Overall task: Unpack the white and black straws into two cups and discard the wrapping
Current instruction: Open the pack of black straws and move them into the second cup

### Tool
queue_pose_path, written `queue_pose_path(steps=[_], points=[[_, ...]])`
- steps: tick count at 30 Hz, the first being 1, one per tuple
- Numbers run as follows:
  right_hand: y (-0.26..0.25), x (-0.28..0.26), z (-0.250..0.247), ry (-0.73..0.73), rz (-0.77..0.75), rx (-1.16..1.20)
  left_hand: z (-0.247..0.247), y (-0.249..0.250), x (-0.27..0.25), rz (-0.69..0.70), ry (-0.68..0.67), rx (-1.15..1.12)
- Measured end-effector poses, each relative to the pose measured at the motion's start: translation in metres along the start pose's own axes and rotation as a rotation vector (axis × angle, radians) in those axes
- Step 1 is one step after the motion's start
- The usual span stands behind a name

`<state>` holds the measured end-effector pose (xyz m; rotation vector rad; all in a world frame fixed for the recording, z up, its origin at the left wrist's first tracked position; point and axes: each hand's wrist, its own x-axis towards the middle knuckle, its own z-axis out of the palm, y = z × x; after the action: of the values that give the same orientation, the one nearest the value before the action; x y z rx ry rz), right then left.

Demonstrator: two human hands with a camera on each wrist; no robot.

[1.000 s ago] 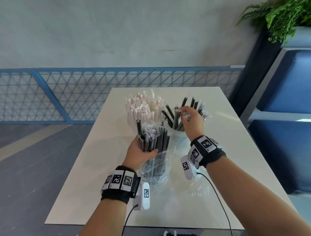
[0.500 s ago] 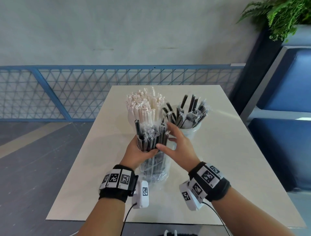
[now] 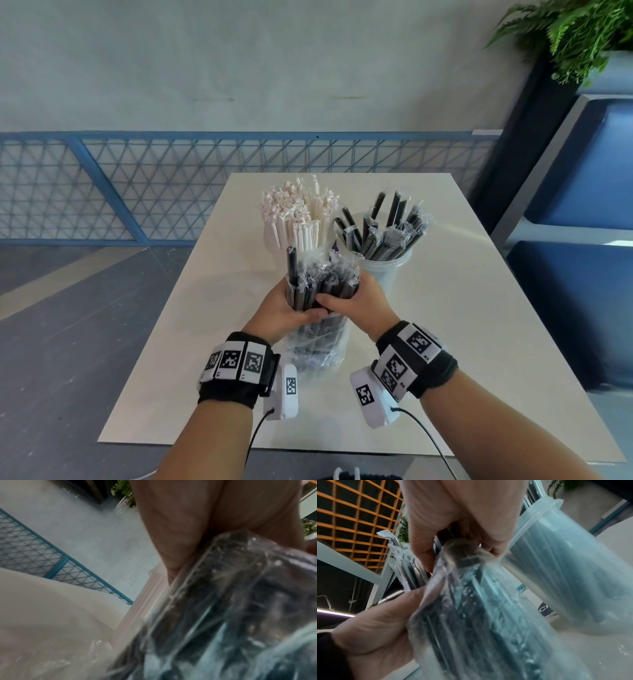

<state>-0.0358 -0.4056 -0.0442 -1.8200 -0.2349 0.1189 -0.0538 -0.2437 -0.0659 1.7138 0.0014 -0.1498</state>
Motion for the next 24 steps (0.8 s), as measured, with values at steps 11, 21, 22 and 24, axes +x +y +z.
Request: queue_pose_path(steps=[11, 21, 22, 24], points=[[-0.022, 0.005, -0.020, 0.140, -0.062, 0.368, 0.001, -0.002, 0.004, -0.036, 0.094, 0.036], [-0.038, 0.021, -0.049, 0.296, -0.022, 0.577, 0.005, 0.002, 0.009, -0.047, 0.096, 0.043], [-0.038, 0.023, -0.051, 0.307, -0.020, 0.591, 0.006, 0.003, 0.009, -0.040, 0.093, 0.046], [-0.039, 0.026, -0.053, 0.313, -0.017, 0.614, 0.006, 0.002, 0.010, -0.022, 0.085, 0.050]])
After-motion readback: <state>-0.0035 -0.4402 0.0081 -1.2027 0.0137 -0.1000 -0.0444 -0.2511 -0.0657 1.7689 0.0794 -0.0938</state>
